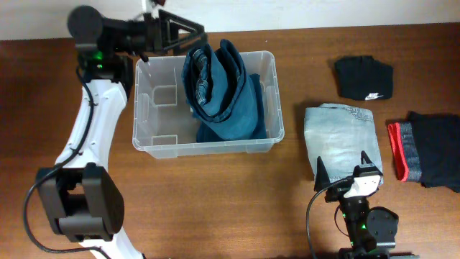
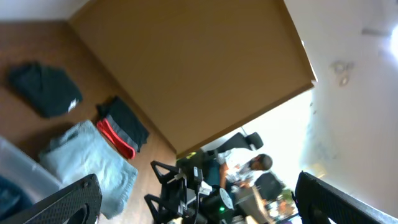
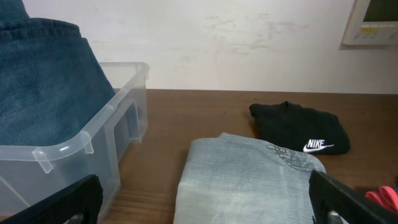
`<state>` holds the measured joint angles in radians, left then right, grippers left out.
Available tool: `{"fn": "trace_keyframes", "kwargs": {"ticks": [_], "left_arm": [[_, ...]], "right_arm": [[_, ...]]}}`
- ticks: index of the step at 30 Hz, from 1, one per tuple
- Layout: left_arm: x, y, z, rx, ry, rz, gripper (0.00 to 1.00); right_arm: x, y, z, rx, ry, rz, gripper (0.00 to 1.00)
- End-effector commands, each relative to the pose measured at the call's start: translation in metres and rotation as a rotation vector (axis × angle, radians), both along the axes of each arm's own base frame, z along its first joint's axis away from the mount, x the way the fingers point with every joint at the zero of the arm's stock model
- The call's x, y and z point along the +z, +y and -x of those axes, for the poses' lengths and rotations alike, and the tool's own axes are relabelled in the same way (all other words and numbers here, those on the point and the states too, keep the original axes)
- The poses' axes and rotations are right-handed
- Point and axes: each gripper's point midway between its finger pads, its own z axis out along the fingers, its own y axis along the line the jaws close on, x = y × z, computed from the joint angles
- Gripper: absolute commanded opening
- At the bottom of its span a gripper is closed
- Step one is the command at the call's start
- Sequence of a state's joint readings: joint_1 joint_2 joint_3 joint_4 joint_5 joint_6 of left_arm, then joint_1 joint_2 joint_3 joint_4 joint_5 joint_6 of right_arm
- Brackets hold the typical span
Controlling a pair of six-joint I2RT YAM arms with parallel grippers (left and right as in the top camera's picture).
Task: Pack container
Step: 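Lower the jeans into the container beside the teal shirt and release, then raise the open left gripper away from the container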
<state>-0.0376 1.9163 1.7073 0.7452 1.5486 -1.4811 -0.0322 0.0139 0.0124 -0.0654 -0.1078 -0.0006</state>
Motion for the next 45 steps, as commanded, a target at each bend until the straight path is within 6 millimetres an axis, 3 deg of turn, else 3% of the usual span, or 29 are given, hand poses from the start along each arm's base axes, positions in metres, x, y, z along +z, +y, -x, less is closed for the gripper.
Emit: {"fn": "trace_keyframes", "kwargs": {"ticks": [1,5,8,11,14,16,18,20,22,25,29,34,37,39,45], "left_arm": [[0.041,0.006,0.01,0.007,-0.136,0.0,1.0],[0.091,0.023,-0.005,0.167,-0.187,0.098,0.99],[0.12,0.048,-0.029,0.317,0.027,0.23,0.99],[0.131,0.084,-0.064,0.467,0.348,0.399,0.99],[0.129,0.129,-0.101,0.675,0.472,0.556,0.99],[0.123,0.168,-0.124,0.847,0.528,0.662,0.99],[0.103,0.209,-0.143,1.028,0.606,0.726,0.99],[0.083,0.231,-0.149,1.132,0.64,0.7,0.99],[0.066,0.249,-0.15,1.226,0.573,0.594,0.99],[0.053,0.269,-0.149,1.343,0.338,0.356,1.0],[0.002,0.288,-0.145,1.42,0.209,-0.019,1.0],[-0.054,0.291,-0.128,1.344,0.06,-0.457,0.99],[-0.071,0.274,-0.119,1.247,0.037,-0.565,1.0],[-0.067,0.254,-0.115,1.162,0.015,-0.552,0.99],[-0.017,0.194,-0.103,1.009,-0.172,-0.55,0.99]], "right_arm": [[-0.002,0.001,0.0,0.008,-0.001,0.002,0.99],[-0.002,0.001,0.0,0.008,-0.001,0.002,0.99],[-0.002,0.001,0.0,0.008,-0.001,0.002,0.99],[-0.002,0.001,0.0,0.008,-0.001,0.002,0.99],[-0.002,0.001,0.0,0.008,-0.001,0.002,0.99],[-0.002,0.001,0.0,0.008,-0.001,0.002,0.98],[-0.002,0.001,0.0,0.008,-0.001,0.002,0.98],[-0.002,0.001,0.0,0.008,-0.001,0.002,0.99],[-0.002,0.001,0.0,0.008,-0.001,0.002,0.99],[-0.002,0.001,0.0,0.008,-0.001,0.002,0.98],[-0.002,0.001,0.0,0.008,-0.001,0.002,0.98],[-0.002,0.001,0.0,0.008,-0.001,0.002,0.98],[-0.002,0.001,0.0,0.008,-0.001,0.002,0.98],[-0.002,0.001,0.0,0.008,-0.001,0.002,0.98],[-0.002,0.001,0.0,0.008,-0.001,0.002,0.98]]}}
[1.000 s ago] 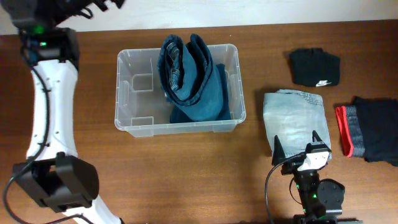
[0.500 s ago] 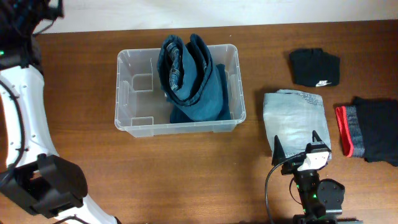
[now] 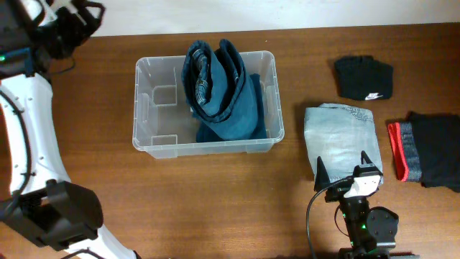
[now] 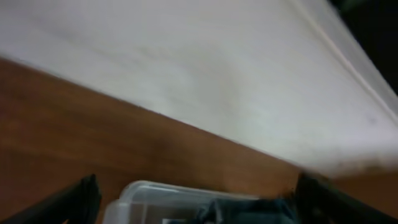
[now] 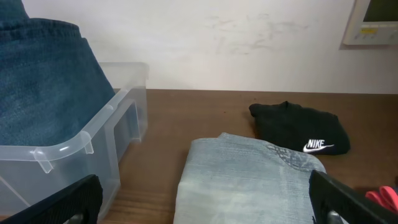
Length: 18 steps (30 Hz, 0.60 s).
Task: Pack container
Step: 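Raise the open left gripper away from the container, then reach the left gripper into the container and push the jeans down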
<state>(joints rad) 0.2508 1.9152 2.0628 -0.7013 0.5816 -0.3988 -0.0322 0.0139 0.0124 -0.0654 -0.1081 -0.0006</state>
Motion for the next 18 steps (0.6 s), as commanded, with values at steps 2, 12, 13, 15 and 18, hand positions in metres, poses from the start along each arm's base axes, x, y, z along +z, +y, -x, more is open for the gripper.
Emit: {"fn": "trace_keyframes", "kwargs": {"ticks": [2,12,13,15,18], "left_arm": [[0.061,-0.045,0.015,-0.141,-0.163,-0.195,0.99],[0.049,-0.127,0.046,-0.203,-0.077,-0.632,0.99],[0.048,-0.14,0.049,-0.23,-0.078,-0.631,0.97],[0.047,-0.166,0.056,-0.285,-0.09,-0.63,0.83],[0.047,-0.206,0.068,-0.367,-0.118,-0.627,0.52]], "right_arm": [[-0.002,0.001,0.0,0.007,-0.001,0.002,0.99],[-0.002,0.001,0.0,0.007,-0.001,0.002,0.98],[-0.002,0.001,0.0,0.007,-0.001,0.002,0.99],[-0.002,0.001,0.0,0.007,-0.001,0.002,0.99],[-0.002,0.001,0.0,0.007,-0.001,0.002,0.98]]}}
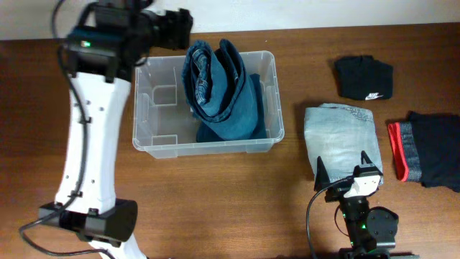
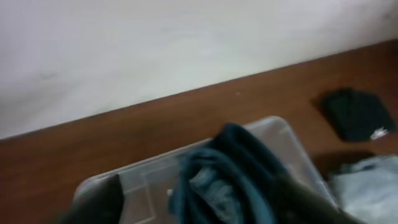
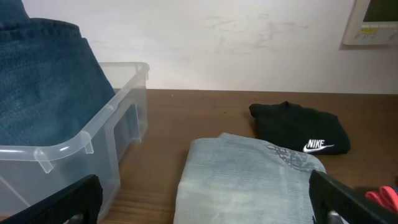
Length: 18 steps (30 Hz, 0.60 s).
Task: Pack container
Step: 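Reach the left gripper into the container and push the jeans down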
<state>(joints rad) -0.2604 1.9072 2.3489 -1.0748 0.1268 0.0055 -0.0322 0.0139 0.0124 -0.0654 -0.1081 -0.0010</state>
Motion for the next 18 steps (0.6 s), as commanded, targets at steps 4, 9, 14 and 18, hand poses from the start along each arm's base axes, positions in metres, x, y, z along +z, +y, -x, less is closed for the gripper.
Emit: {"fn": "trace_keyframes", "kwargs": {"ticks": [4,9,14,18], "left_arm": [[0.012,-0.066,0.032,-0.142,-0.055,-0.059,0.09],[0.0,-0.113,0.055,-0.23,-0.033,-0.093,0.01],[-0.04,-0.159,0.063,-0.318,0.037,-0.13,0.0],[-0.084,-0.178,0.059,-0.338,0.123,-0.167,0.01]], "right_arm": [[-0.002,0.001,0.0,0.007,-0.001,0.002,0.99],[-0.002,0.001,0.0,0.007,-0.001,0.002,0.99],[-0.002,0.001,0.0,0.007,-0.001,0.002,0.99],[-0.002,0.001,0.0,0.007,-0.001,0.002,0.98]]}}
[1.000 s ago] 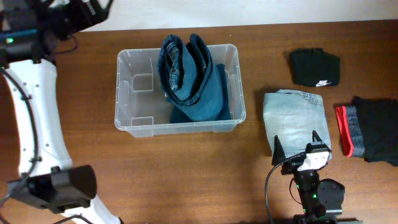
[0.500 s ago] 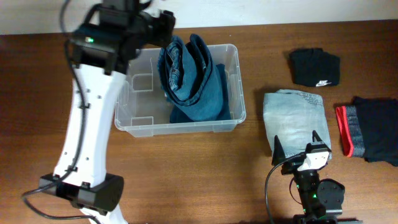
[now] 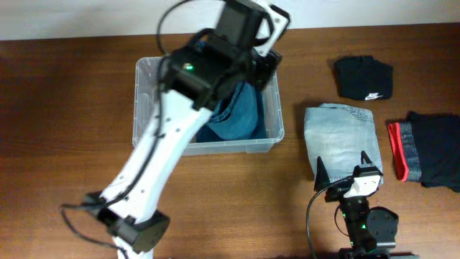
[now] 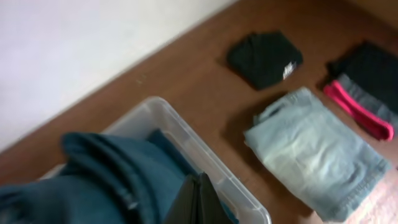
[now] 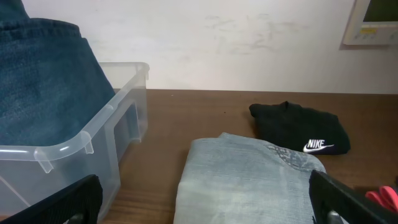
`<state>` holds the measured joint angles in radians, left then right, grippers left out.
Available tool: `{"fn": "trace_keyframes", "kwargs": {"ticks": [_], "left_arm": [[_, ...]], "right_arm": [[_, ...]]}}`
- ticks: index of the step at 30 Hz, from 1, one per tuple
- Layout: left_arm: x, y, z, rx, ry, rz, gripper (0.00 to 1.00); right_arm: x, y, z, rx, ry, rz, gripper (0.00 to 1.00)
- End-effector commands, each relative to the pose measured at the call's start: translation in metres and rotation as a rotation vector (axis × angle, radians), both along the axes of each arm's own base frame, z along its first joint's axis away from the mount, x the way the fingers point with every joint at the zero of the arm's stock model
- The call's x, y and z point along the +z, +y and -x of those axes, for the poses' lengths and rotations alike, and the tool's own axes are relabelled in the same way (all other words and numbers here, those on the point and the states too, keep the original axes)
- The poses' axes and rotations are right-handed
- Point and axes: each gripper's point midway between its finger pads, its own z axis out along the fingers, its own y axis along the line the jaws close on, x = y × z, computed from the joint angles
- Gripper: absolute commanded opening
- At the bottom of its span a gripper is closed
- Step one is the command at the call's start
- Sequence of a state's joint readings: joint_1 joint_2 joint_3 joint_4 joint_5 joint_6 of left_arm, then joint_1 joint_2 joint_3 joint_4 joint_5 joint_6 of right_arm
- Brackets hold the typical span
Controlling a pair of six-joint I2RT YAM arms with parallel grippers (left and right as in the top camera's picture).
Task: Pack container
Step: 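Reach the left gripper into the container and push the jeans down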
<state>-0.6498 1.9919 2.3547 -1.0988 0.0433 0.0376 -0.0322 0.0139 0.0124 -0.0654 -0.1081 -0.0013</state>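
Observation:
A clear plastic container [image 3: 144, 108] holds bunched dark blue jeans [image 3: 237, 119]. My left gripper [image 4: 199, 198] hangs over the container's right side, above those jeans [image 4: 106, 168] and the rim [image 4: 214, 163]; its fingers are shut together on nothing. Folded light blue jeans [image 3: 339, 133] lie on the table to the right. My right gripper [image 3: 343, 167] rests at their near edge, open, with the light jeans [image 5: 249, 180] ahead of it.
A black Nike garment [image 3: 364, 77] lies at the back right. A black garment with a red and grey band [image 3: 424, 150] lies at the far right edge. The left arm's links stretch across the container's middle in the overhead view.
My left arm has moved from the container's back left corner to over its right side. Its wrist view now looks down on the rim and the garments. The right arm is unchanged.
My left gripper was open at the container's back edge, pointing away from the table. Then it was at the table's far back left corner. Then above the container's back left, and now shut over its right side. The dark jeans stayed in the container throughout.

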Motion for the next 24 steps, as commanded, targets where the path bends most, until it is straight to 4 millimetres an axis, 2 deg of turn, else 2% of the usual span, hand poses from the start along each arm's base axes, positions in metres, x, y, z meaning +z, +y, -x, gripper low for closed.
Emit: {"fn": "trace_keyframes", "kwargs": {"ticks": [1,8,14,16,19,24], "left_arm": [[-0.048,-0.011,-0.013,0.006,0.069,-0.073,0.01],[-0.094,-0.021,-0.023,0.002,0.136,-0.126,0.0],[-0.118,-0.023,-0.028,0.005,0.171,-0.157,0.01],[-0.123,-0.019,-0.031,0.027,0.164,-0.184,0.01],[-0.132,-0.001,-0.041,0.101,0.135,-0.275,0.01],[-0.154,0.02,-0.043,0.146,0.177,-0.366,0.01]], "right_arm": [[-0.002,0.001,0.0,0.007,-0.001,0.001,0.99],[-0.002,0.001,0.0,0.007,-0.001,0.001,0.99],[-0.002,0.001,0.0,0.007,-0.001,0.001,0.99],[-0.002,0.001,0.0,0.007,-0.001,0.001,0.99],[-0.002,0.001,0.0,0.007,-0.001,0.001,0.99],[-0.002,0.001,0.0,0.007,-0.001,0.001,0.99]]}}
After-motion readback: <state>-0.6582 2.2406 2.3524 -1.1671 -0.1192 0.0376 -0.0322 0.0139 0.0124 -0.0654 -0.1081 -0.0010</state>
